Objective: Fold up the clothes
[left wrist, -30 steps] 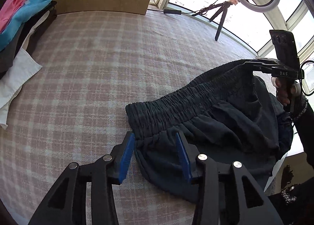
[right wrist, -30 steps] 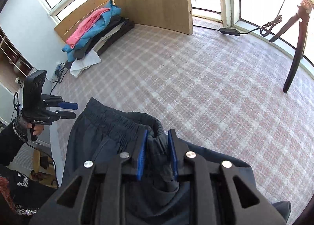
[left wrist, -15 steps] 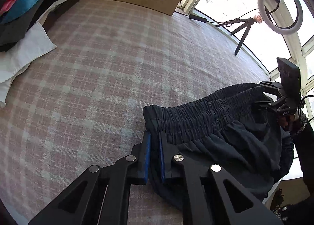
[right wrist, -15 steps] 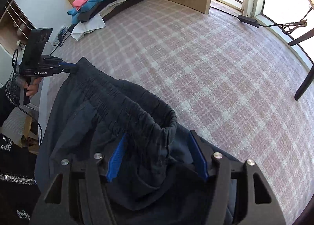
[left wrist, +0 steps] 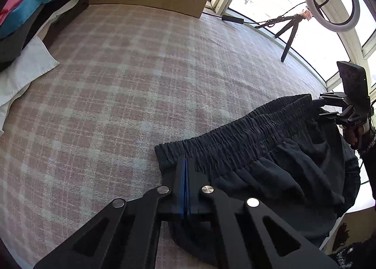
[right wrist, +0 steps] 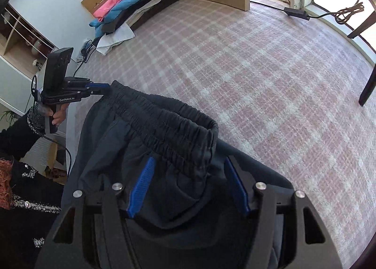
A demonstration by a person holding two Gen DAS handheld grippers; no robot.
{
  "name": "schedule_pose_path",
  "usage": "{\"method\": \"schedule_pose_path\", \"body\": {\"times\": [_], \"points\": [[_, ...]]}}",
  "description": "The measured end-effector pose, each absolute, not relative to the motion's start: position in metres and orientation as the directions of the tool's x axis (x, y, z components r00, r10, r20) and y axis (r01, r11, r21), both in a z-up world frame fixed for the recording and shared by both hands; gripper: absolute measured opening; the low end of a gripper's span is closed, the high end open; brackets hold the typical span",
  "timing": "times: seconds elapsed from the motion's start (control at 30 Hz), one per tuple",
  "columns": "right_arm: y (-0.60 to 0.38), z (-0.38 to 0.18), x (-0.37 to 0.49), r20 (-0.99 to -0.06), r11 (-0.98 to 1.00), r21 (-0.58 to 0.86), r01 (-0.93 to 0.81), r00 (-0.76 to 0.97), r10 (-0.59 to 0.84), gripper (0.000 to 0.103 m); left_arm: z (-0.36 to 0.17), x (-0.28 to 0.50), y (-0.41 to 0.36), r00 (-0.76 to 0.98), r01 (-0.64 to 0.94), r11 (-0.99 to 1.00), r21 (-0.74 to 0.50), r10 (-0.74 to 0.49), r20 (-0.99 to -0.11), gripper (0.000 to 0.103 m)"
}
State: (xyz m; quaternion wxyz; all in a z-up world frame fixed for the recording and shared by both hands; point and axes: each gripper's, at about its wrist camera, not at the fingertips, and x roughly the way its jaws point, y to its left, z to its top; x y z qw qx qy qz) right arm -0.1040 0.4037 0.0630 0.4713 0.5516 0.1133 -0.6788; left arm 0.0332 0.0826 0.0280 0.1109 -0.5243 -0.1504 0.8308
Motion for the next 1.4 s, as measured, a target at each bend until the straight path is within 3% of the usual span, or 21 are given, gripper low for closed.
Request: {"method": "schedule_pose_path", "body": {"times": [0.23,0.27,0.33,0.37,0.4,0.43,0.47,0.5,0.53,0.6,0.77,0.9,0.93,1.0,1.03,1.07,1.1,1.13,1.27,1.4], "points": [[0.370,0.039,-0.124,-0.833,-0.513,0.425,0.746,0.100,-0.544,0.061,0.030,0.052,0.050,-0.419,0.049,-0.890,-0.454,0.394,-0.818,0.000],[0.362,0.036,-0.123,-0.834,-0.508,0.427,0.748,0.109,-0.541,0.061,0.032,0.052,0.059,-0.407,0.030,-0.901,-0.433,0.384,-0.829,0.005],[0.352,0.039,-0.117,-0.836,-0.490,0.404,0.773,0.094,-0.540,0.061,0.033,0.050,0.073,-0.391,0.007,-0.919,-0.395,0.361,-0.847,0.030],[0.350,0.042,-0.115,-0.837,-0.485,0.391,0.782,0.082,-0.541,0.061,0.033,0.048,0.079,-0.387,0.006,-0.925,-0.379,0.347,-0.854,0.051],[0.352,0.045,-0.115,-0.837,-0.490,0.385,0.782,0.072,-0.543,0.061,0.031,0.044,0.085,-0.385,0.017,-0.930,-0.368,0.334,-0.860,0.059],[0.356,0.049,-0.115,-0.836,-0.499,0.382,0.778,0.062,-0.545,0.061,0.028,0.040,0.091,-0.379,0.022,-0.933,-0.358,0.324,-0.867,0.058],[0.361,0.053,-0.116,-0.835,-0.505,0.384,0.773,0.057,-0.547,0.061,0.026,0.037,0.096,-0.383,0.021,-0.943,-0.331,0.298,-0.874,0.049],[0.368,0.056,-0.117,-0.836,-0.513,0.384,0.768,0.053,-0.546,0.061,0.024,0.034,0.101,-0.389,0.020,-0.953,-0.301,0.270,-0.881,0.028],[0.375,0.059,-0.117,-0.839,-0.522,0.379,0.764,0.046,-0.542,0.061,0.025,0.034,0.099,-0.398,0.017,-0.948,-0.318,0.285,-0.872,0.017],[0.389,0.061,-0.118,-0.849,-0.541,0.367,0.756,0.035,-0.527,0.061,0.028,0.034,0.092,-0.415,0.009,-0.931,-0.365,0.329,-0.848,0.009],[0.402,0.051,-0.123,-0.851,-0.553,0.382,0.740,0.049,-0.523,0.061,0.039,0.055,0.055,-0.478,0.070,-0.859,-0.507,0.417,-0.773,0.008],[0.375,0.036,-0.123,-0.828,-0.503,0.432,0.749,0.108,-0.550,0.061,0.030,0.055,0.065,-0.451,0.071,-0.867,-0.493,0.413,-0.791,0.010],[0.363,0.032,-0.122,-0.828,-0.483,0.440,0.757,0.134,-0.545,0.061,0.026,0.053,0.066,-0.440,0.086,-0.870,-0.486,0.404,-0.802,0.011],[0.348,0.030,-0.119,-0.839,-0.466,0.421,0.779,0.139,-0.526,0.060,0.017,0.050,0.066,-0.421,0.127,-0.863,-0.488,0.399,-0.814,0.024],[0.343,0.032,-0.118,-0.843,-0.460,0.405,0.790,0.127,-0.523,0.053,0.012,0.049,0.066,-0.413,0.151,-0.853,-0.500,0.405,-0.816,0.024],[0.342,0.035,-0.117,-0.845,-0.457,0.393,0.798,0.116,-0.523,0.036,0.012,0.051,0.066,-0.436,0.145,-0.845,-0.514,0.412,-0.800,0.023],[0.343,0.039,-0.118,-0.848,-0.465,0.380,0.800,0.100,-0.521,0.028,0.011,0.050,0.068,-0.442,0.131,-0.846,-0.518,0.418,-0.794,0.015],[0.346,0.044,-0.119,-0.853,-0.479,0.366,0.798,0.081,-0.516,0.017,0.011,0.049,0.070,-0.441,0.115,-0.842,-0.528,0.433,-0.786,0.014],[0.357,0.072,-0.116,-0.864,-0.532,0.305,0.790,-0.006,-0.503,0.013,0.024,0.049,0.069,-0.466,0.062,-0.802,-0.594,0.503,-0.728,0.008],[0.336,0.134,-0.108,-0.873,-0.577,0.130,0.806,-0.184,-0.452,0.012,0.088,0.037,0.049,-0.550,-0.023,-0.806,-0.591,0.504,-0.666,0.008]]}}
